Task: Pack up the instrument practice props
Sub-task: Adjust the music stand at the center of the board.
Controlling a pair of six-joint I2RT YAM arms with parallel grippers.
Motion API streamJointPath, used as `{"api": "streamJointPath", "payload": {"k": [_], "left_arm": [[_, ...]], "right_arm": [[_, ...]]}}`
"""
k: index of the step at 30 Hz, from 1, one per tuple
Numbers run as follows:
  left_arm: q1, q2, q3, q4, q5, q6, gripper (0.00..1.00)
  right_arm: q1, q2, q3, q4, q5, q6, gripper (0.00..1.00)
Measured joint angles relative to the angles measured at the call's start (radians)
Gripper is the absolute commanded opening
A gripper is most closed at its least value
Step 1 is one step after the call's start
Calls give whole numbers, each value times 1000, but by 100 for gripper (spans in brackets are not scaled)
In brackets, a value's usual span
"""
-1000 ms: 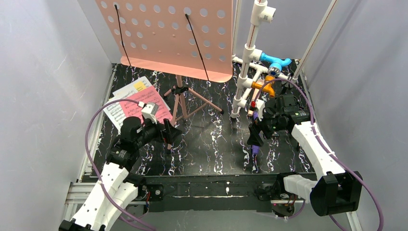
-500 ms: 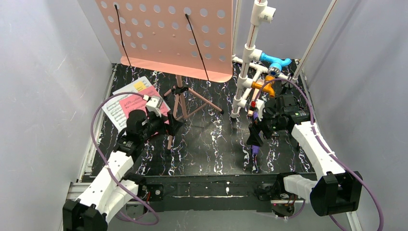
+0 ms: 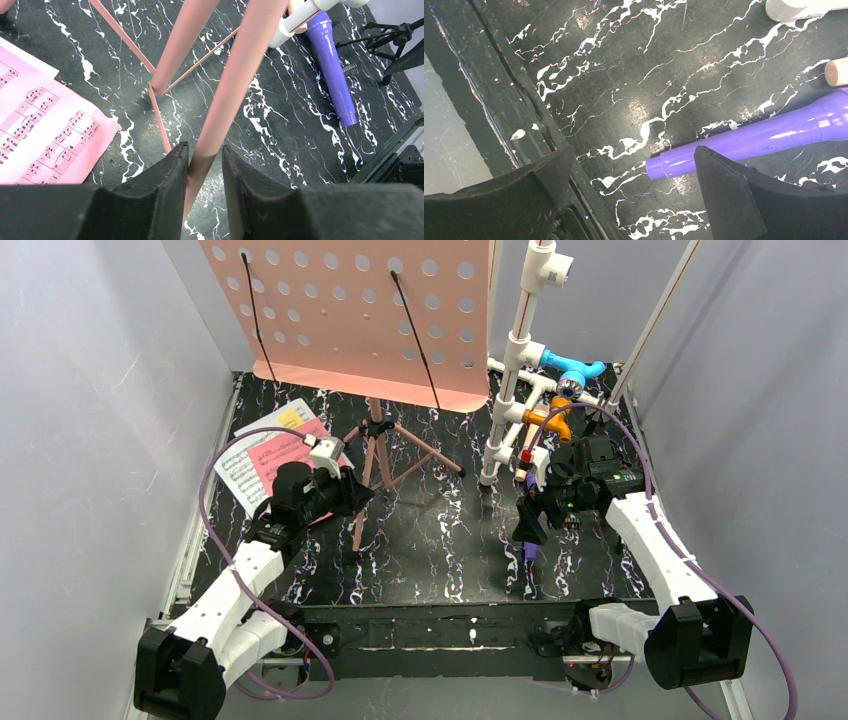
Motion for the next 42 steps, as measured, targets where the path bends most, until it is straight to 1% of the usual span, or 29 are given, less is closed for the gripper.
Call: {"api": "streamJointPath", "payload": {"k": [4,10,22,26,30,32,34,42], "left_arm": [[-12,12,0,9,3,-17,21],[-79,11,-2,22,-8,-43,21],[-217,16,-27,92,-80,-123,21],[-237,28,-29,114,-89,-146,22],[-244,31,-40,138,-97,-168,26],[-245,30,-43,143,-101,-180,32],[-246,28,-52,145,-102,-192,41],[-251,-54,-91,138,-137,-235,83]], "right_arm": [[2,0,0,0,0,0,100],[2,0,0,0,0,0,100],[3,0,0,0,0,0,100],[3,0,0,0,0,0,100],[3,0,0,0,0,0,100],[3,0,0,0,0,0,100],[3,0,0,0,0,0,100],[3,0,0,0,0,0,100]]}}
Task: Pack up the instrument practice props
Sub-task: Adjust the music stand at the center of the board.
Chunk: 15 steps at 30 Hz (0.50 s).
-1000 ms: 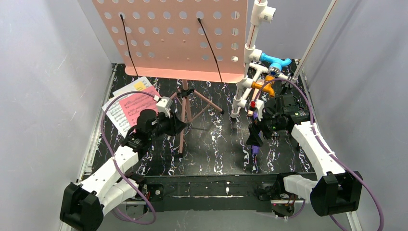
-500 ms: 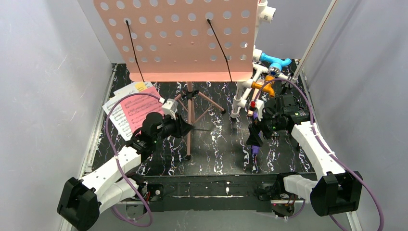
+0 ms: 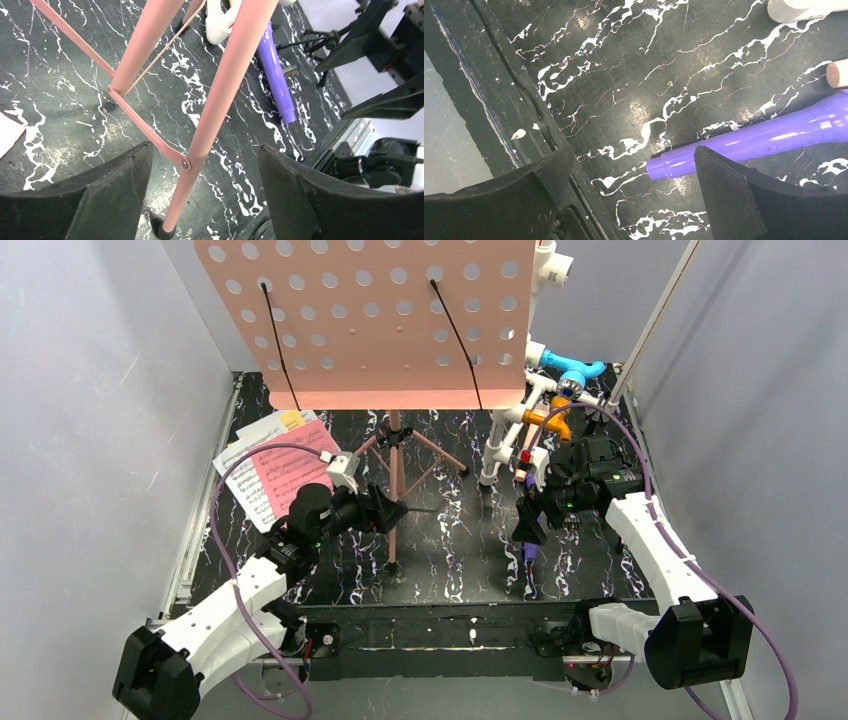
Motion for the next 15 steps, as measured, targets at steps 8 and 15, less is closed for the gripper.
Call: {"api": "streamJointPath", "payload": {"k": [8,15], "left_arm": [[-2,-98,-15,-42,-63,-29,98],[-2,-125,1,-157,-88,-11,98]], "right_arm": [[0,0,0,0,-2,0,100],[0,0,0,0,-3,0,100]]}}
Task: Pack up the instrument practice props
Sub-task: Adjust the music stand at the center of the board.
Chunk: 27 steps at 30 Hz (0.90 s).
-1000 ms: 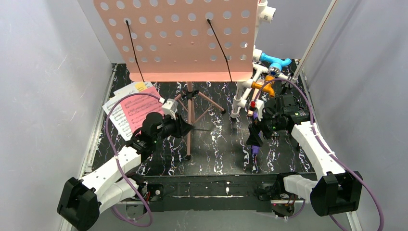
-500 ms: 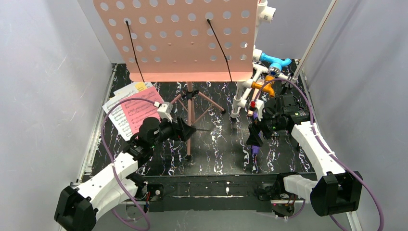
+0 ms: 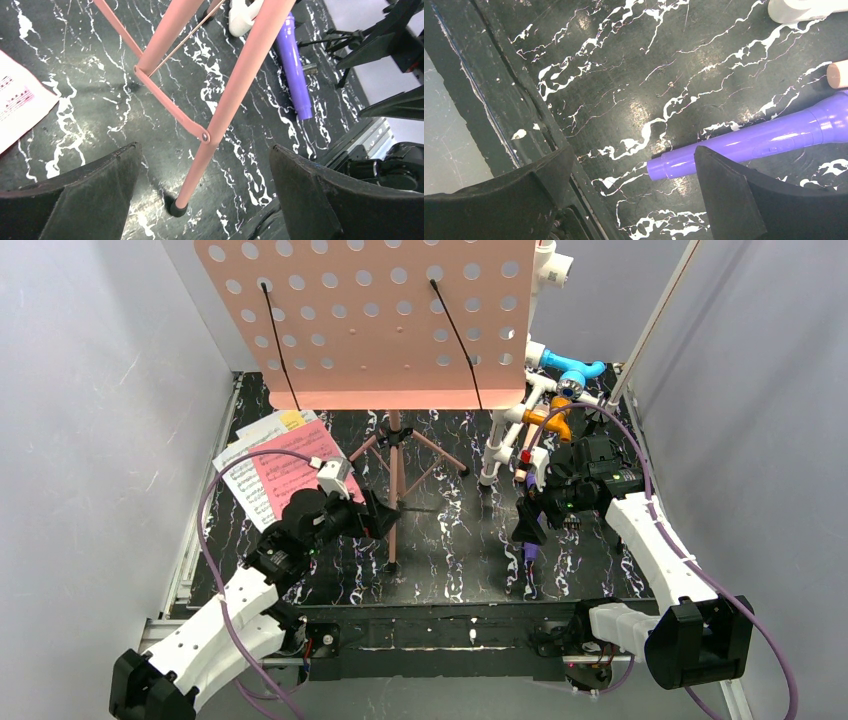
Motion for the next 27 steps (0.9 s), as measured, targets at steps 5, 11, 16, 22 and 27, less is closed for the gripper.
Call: {"api": "streamJointPath", "payload": {"k": [5,11,16,22,27], "left_arm": [[0,-36,50,-126,-13,48,98],[0,-101,99,-213,-16,105,100],[0,-131,122,-270,-15,143,100],[0,-174,126,-312,-10,176,100],[0,-210,126,-309,-3,190,100]], "right_arm": [[0,0,0,0,0,0,100],[0,0,0,0,0,0,100],[0,0,0,0,0,0,100],[0,0,0,0,0,0,100],[0,0,0,0,0,0,100]]}}
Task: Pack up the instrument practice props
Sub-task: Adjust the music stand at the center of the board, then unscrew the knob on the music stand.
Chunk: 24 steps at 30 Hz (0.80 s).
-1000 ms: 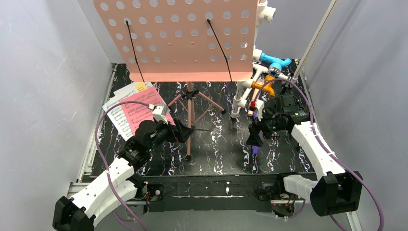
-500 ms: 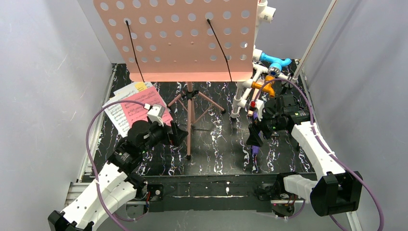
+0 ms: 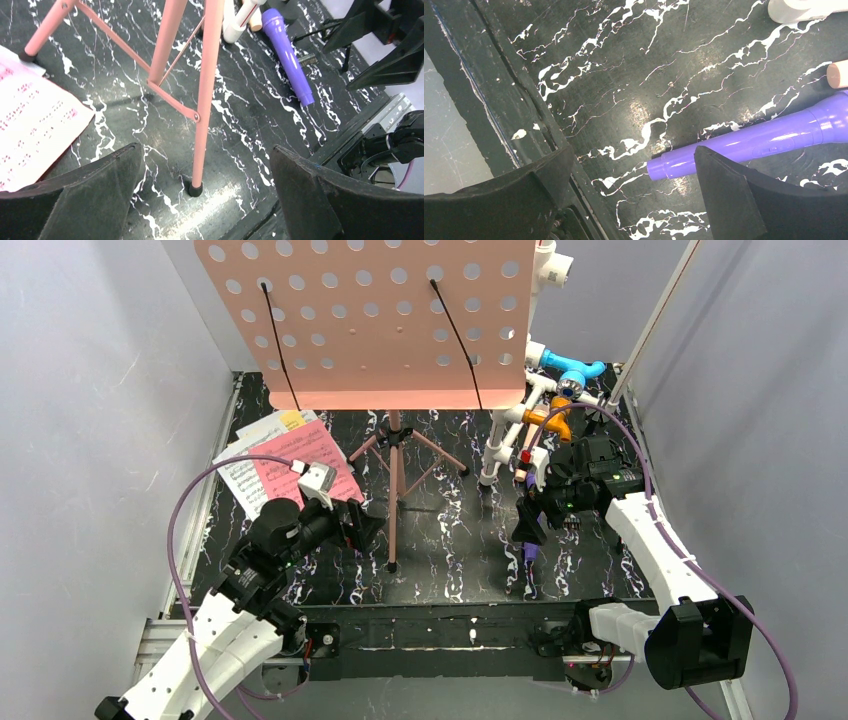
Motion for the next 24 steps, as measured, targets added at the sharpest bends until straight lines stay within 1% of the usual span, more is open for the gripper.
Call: {"api": "streamJointPath", "payload": {"k": [8,12,15,21,24], "left_arm": [[5,-63,-88,120,17,-11,100],[34,-67,-124,173,36,-37,100],[84,-44,-126,201,73,-62,100],[245,-22,-175,283,184,-159,100],[285,-20,-192,301,228,-201,100]], "right_arm": [[0,0,0,0,0,0,100],[0,0,0,0,0,0,100],[0,0,0,0,0,0,100],[0,0,0,0,0,0,100],[0,0,0,0,0,0,100]]}}
